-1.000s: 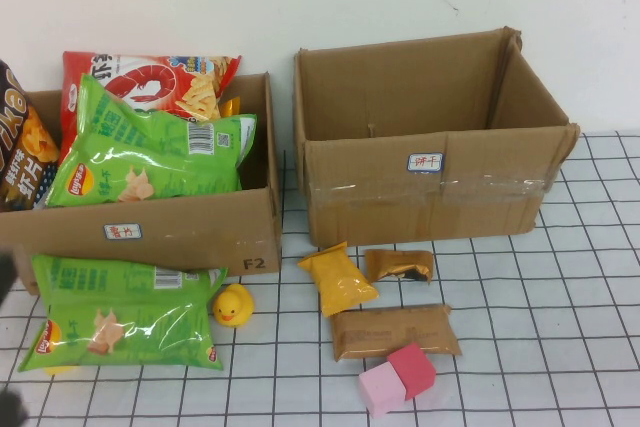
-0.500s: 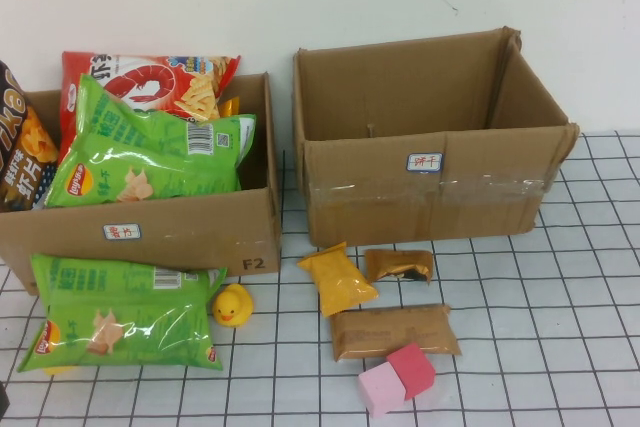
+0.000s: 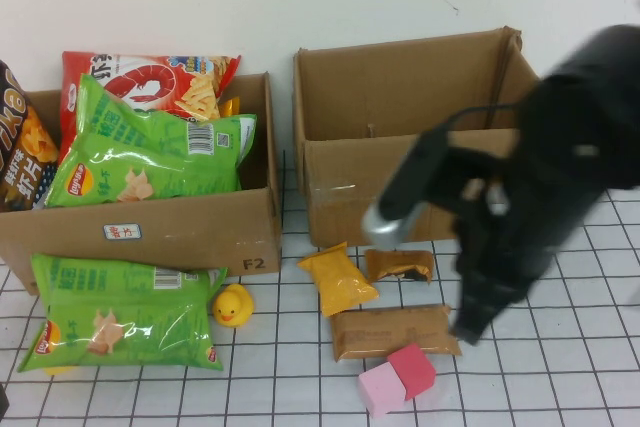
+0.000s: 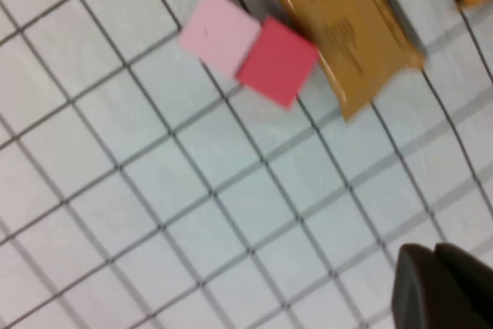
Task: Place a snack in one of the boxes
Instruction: Pick up the biscuit
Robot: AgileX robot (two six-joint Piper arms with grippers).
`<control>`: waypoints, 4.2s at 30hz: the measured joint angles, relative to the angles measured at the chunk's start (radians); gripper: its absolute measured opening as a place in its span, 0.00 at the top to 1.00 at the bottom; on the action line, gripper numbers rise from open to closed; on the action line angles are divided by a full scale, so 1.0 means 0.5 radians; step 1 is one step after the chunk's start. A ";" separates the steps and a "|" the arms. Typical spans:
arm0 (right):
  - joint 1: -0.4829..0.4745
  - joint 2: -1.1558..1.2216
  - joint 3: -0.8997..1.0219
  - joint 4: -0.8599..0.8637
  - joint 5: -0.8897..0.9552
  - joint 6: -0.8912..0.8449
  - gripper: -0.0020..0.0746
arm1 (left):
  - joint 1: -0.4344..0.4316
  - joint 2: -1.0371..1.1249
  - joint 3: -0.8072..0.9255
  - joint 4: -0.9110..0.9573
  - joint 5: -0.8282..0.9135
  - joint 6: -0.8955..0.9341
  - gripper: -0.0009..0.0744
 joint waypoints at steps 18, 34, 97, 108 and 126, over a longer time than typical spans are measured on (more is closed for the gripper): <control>0.017 0.684 -0.265 -0.031 -0.364 -1.006 0.25 | 0.000 0.000 0.000 -0.014 0.000 0.005 0.99; -0.001 0.936 -0.269 0.070 -0.549 -1.128 0.26 | 0.000 0.000 0.012 -0.065 0.000 0.046 0.99; -0.157 1.373 -0.811 0.441 -0.199 -1.270 0.26 | 0.000 0.000 0.013 -0.074 0.000 0.060 0.99; -0.157 1.395 -0.820 0.470 -0.166 -1.346 0.37 | 0.000 0.000 0.013 -0.074 0.000 0.078 0.99; -0.157 0.769 -0.820 0.680 0.241 -1.235 0.37 | 0.000 0.000 0.013 -0.074 0.000 0.084 0.99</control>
